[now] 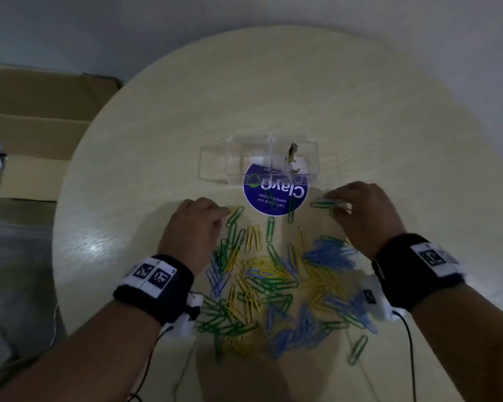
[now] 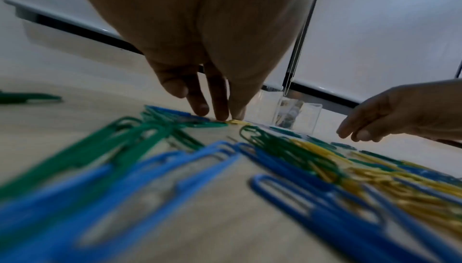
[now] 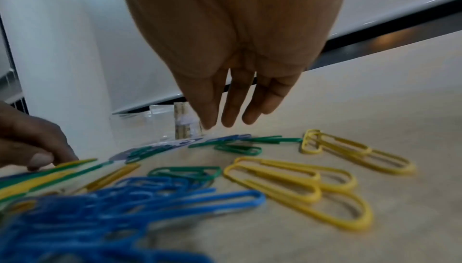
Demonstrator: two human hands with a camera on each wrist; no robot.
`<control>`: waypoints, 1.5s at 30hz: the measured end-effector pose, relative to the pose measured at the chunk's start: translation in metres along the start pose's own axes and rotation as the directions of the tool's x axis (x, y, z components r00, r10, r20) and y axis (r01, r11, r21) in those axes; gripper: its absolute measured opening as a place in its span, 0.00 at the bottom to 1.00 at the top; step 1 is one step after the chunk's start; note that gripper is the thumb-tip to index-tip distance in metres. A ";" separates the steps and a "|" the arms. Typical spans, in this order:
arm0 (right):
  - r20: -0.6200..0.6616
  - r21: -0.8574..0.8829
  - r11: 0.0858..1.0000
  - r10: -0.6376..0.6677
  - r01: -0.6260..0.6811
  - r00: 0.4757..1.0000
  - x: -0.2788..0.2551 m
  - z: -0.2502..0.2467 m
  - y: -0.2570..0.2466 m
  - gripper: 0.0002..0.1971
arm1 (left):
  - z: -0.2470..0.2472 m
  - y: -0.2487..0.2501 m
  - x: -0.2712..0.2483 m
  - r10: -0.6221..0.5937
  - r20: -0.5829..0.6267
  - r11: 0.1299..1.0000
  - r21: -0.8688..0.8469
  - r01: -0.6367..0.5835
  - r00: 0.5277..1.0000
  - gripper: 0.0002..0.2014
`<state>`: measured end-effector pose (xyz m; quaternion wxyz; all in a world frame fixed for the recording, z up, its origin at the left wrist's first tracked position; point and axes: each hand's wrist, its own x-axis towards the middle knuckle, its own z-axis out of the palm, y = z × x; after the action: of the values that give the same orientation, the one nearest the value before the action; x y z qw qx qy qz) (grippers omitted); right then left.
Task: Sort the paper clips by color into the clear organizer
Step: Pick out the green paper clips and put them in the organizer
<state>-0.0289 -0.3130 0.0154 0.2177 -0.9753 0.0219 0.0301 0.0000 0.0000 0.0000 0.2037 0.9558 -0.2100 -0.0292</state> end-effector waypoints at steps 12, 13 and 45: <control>0.039 0.106 0.969 0.221 -0.224 0.974 0.012 0.007 0.007 0.12 | -0.012 -0.001 0.012 -0.142 -0.074 0.989 0.017 0.144 0.987 0.06; 0.053 0.086 0.972 0.217 -0.220 0.975 0.013 0.006 0.009 0.11 | -0.011 0.005 0.012 -0.130 -0.051 0.991 0.020 0.131 0.990 0.05; 0.138 0.074 0.980 0.174 -0.185 0.975 0.010 -0.017 0.018 0.05 | -0.014 0.055 0.052 -0.241 0.275 0.946 -0.149 0.289 0.931 0.05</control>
<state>-0.0194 -0.3363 0.0224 0.2569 -0.9549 0.0969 0.1129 0.0281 -0.0615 0.0362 0.2583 0.9403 -0.0990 -0.1980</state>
